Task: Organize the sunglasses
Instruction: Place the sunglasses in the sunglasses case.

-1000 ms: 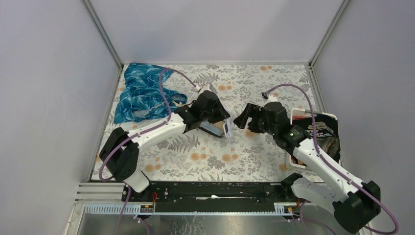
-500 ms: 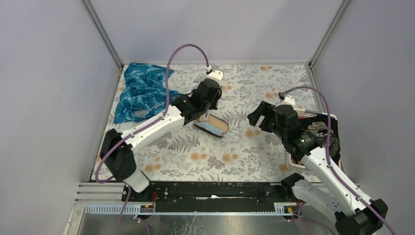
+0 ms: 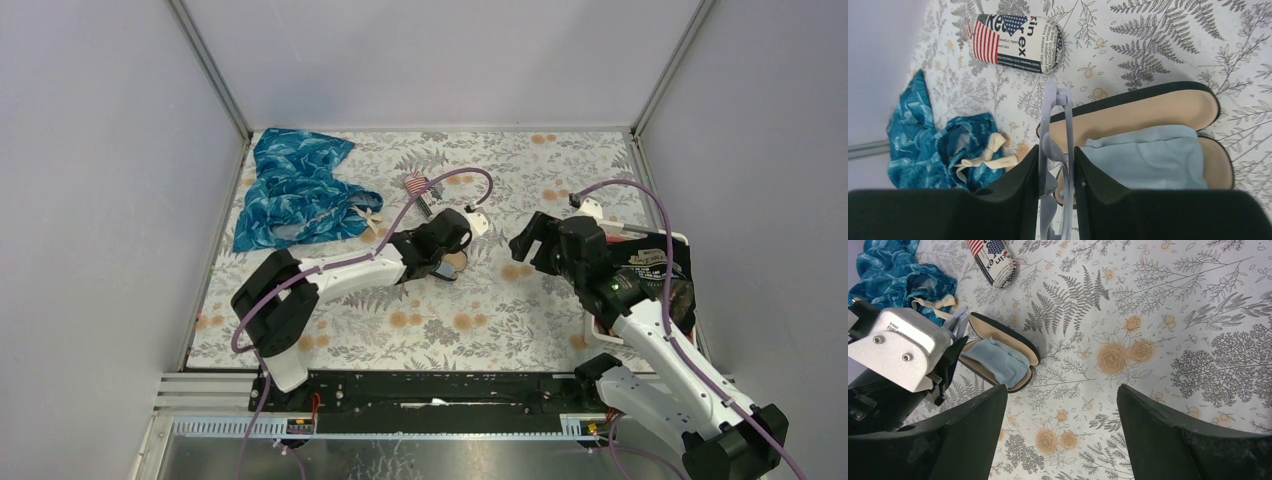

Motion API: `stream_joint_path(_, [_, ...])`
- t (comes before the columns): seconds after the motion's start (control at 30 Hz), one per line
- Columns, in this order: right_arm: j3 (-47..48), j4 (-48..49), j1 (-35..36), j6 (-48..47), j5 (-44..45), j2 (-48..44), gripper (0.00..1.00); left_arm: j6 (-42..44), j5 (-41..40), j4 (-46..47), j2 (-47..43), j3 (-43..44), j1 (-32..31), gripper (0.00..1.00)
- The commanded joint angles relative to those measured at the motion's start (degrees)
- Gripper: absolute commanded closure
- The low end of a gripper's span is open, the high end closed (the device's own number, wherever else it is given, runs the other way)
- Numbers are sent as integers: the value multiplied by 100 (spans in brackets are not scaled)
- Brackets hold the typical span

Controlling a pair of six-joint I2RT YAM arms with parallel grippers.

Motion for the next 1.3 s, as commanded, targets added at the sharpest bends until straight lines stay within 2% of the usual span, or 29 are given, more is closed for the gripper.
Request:
stream_joint_path(0.0, [89,-93,-102,-134,137,-62,12,992,-2,1015,-84,-154,-40,67])
stream_joint_path(0.17, [27,-91,-152,-125,217,-209,11,1657,203,1267,-35,-293,-132,61])
stream_joint_path(0.63, [214,-305,-189,-141,337,-294,11,2376,227,2187,396,-822,-297,61])
stream_joint_path(1.0, [186,-170,-189,-121,205,-177,11,2119,273,1210,167,-858,-520,63])
stream_joint_path(1.13, [212,-146,-189,-125,166,-127,11,1985,217,720,141,-731,-618,71])
stream_joint_path(1.27, [199,-147,-196,-113,146,-144,11,1823,198,436,108,-726,-677,70])
